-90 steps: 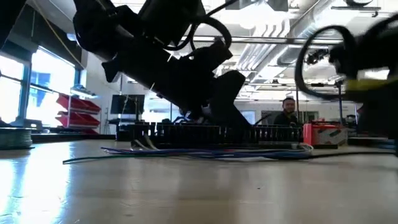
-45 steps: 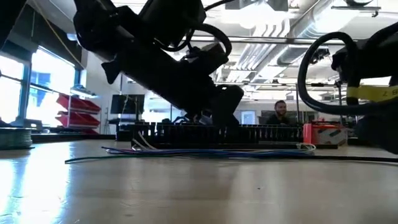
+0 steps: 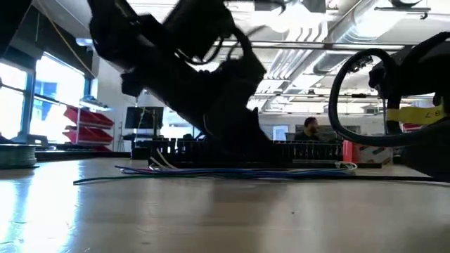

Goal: Ziptie cables
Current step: Wrap the cables using a black zip tie

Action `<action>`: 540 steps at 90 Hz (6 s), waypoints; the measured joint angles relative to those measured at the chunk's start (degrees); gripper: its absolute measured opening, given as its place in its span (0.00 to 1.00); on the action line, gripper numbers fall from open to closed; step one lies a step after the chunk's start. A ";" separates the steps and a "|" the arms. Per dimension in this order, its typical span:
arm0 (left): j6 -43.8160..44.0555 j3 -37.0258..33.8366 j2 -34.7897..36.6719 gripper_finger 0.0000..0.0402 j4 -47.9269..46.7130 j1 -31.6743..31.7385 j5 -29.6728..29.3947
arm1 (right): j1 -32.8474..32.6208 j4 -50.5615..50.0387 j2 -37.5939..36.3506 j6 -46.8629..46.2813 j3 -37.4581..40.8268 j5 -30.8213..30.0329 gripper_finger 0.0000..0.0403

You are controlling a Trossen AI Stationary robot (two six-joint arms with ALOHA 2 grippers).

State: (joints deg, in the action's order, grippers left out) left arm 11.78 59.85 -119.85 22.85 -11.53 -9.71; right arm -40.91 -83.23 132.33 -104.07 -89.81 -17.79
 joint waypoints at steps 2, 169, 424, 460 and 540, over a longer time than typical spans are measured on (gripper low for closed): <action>0.63 0.06 0.02 0.00 -0.91 0.43 -0.13 | 0.00 0.01 0.00 0.00 0.01 -0.10 0.00; -4.97 -0.06 -3.52 0.00 5.78 2.03 -19.56 | -10.60 48.70 -45.81 32.06 42.55 -13.19 0.30; 6.00 -3.87 15.18 0.08 -24.93 -16.16 -41.74 | 11.59 12.15 -2.64 66.61 -12.49 9.55 0.00; 9.52 -3.89 20.31 0.08 -27.88 -21.61 -45.27 | 16.03 23.63 -2.69 65.50 -12.47 8.04 0.02; 45.24 -3.80 20.57 0.08 -39.10 -24.68 -40.90 | 7.59 8.90 -13.83 69.45 -10.53 -20.44 0.48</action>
State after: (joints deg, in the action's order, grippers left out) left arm 57.02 56.05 -99.29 -16.25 -36.21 -50.61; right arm -33.32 -74.33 118.50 -34.62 -100.35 -38.23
